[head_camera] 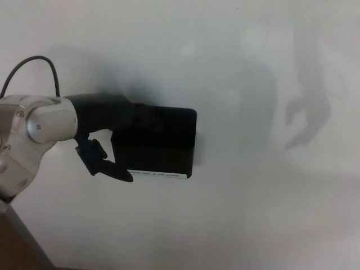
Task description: A magnetic marker holder is on the left hand side of the white board, the robot put the index and middle finger into the opening of the container and pull off the magnetic holder and hand it to a human on the left hand side.
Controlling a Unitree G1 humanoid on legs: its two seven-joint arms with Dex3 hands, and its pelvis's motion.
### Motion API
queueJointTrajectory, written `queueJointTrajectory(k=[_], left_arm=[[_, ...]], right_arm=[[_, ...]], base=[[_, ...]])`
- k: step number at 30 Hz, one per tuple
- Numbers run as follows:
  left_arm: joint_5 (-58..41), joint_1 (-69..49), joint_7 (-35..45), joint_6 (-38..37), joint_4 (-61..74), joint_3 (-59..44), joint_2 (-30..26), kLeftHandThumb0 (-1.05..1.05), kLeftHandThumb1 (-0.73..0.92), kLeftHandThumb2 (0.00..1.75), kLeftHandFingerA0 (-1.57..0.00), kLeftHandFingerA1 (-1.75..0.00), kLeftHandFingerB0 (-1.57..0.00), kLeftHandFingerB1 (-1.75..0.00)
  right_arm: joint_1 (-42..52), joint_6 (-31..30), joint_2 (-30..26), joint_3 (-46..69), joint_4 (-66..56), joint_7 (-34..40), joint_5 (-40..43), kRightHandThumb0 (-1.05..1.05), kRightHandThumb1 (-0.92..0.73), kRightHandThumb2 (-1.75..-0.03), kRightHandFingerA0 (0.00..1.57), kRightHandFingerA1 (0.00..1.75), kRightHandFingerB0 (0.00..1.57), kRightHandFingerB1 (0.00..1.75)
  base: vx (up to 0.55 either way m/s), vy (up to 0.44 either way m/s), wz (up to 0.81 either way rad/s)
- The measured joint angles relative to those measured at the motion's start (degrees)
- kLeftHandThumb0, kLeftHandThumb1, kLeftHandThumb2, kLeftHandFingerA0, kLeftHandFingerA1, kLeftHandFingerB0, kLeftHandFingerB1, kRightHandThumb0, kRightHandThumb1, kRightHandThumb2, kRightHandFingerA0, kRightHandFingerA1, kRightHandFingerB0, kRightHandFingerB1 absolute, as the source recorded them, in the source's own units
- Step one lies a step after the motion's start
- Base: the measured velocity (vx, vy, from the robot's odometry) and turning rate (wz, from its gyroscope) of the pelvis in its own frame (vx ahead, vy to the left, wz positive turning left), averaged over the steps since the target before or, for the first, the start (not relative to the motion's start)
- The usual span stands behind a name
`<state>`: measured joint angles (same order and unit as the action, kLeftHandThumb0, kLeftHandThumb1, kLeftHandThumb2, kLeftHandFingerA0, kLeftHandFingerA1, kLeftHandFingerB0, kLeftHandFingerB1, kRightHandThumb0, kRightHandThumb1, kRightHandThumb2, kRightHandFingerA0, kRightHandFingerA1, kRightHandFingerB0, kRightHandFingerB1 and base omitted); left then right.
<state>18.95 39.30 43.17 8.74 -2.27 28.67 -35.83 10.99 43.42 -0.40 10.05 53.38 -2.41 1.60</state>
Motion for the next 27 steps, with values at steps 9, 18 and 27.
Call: queueJointTrajectory(k=[9,18,27], left_arm=[[3.3,0.2,1.9,0.0,2.5,2.2,-0.2,-0.78,0.44,0.80,-0.26,-0.42,-0.16,-0.37],[7.2,-0.7,4.4,1.6,7.3,5.7,1.8,-0.76,0.45,0.80,-0.28,-0.46,-0.17,-0.38],[11.9,-0.8,5.2,5.9,9.9,8.2,5.3,-0.75,0.47,0.81,-0.30,-0.47,-0.15,-0.38]], right_arm=[[-0.5,0.3,0.0,0.0,0.0,0.0,0.0,-0.41,-0.66,-0.60,0.76,0.51,0.69,0.46],[-1.1,0.3,0.0,0.5,-0.1,0.0,0.3,-0.39,-0.65,-0.60,0.80,0.54,0.70,0.46],[-1.7,0.2,0.0,0.5,-0.5,0.2,0.3,-0.43,-0.62,-0.61,0.72,0.49,0.67,0.45]], base=[[0.00,0.000,0.00],[0.00,0.000,0.00],[0.00,0.000,0.00]])
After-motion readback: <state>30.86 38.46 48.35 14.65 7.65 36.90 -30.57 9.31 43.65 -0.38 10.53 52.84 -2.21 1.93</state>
